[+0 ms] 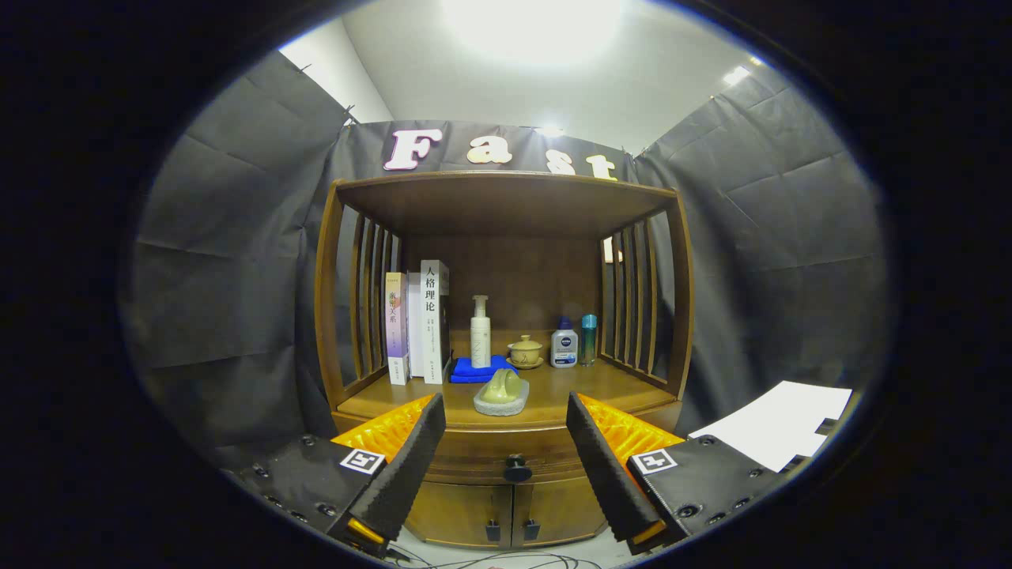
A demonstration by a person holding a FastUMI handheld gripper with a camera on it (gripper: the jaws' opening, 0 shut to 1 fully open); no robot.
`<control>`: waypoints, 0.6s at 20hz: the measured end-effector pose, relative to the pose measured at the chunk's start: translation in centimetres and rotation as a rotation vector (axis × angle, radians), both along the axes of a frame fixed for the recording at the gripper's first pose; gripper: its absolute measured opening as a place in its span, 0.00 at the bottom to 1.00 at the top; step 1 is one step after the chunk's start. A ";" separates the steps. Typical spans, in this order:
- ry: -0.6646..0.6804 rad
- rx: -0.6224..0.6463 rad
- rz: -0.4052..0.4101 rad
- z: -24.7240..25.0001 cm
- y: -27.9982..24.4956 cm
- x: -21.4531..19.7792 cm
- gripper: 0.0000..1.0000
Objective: Pull open the drawer, take out the items inside it, and place them on the countertop above the cabinet.
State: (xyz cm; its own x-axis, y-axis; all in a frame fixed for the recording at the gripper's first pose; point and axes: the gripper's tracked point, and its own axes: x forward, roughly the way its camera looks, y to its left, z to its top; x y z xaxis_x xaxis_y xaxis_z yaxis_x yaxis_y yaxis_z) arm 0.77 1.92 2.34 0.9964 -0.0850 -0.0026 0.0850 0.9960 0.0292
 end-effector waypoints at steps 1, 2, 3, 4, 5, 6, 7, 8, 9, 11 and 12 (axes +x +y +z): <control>0.002 -0.003 0.000 -0.1 0.2 -0.2 0.98; 0.006 -0.009 -0.004 -0.2 0.3 -0.3 0.98; 0.012 -0.018 -0.006 -0.4 0.4 -0.5 0.98; 0.021 -0.024 -0.008 -0.7 0.5 -0.6 0.98; 0.029 -0.026 -0.008 -0.9 0.6 -0.6 0.98; 0.032 -0.026 -0.006 -0.9 0.7 -0.7 0.98; 0.033 -0.029 -0.008 -1.0 0.7 -0.7 0.98; 0.037 -0.034 -0.012 -1.1 0.6 -0.8 0.98; 0.039 -0.036 -0.018 -1.2 0.4 -0.9 0.98; 0.039 -0.032 -0.018 -1.2 0.4 -0.9 0.98; 0.040 -0.031 -0.018 -1.3 0.5 -1.0 0.98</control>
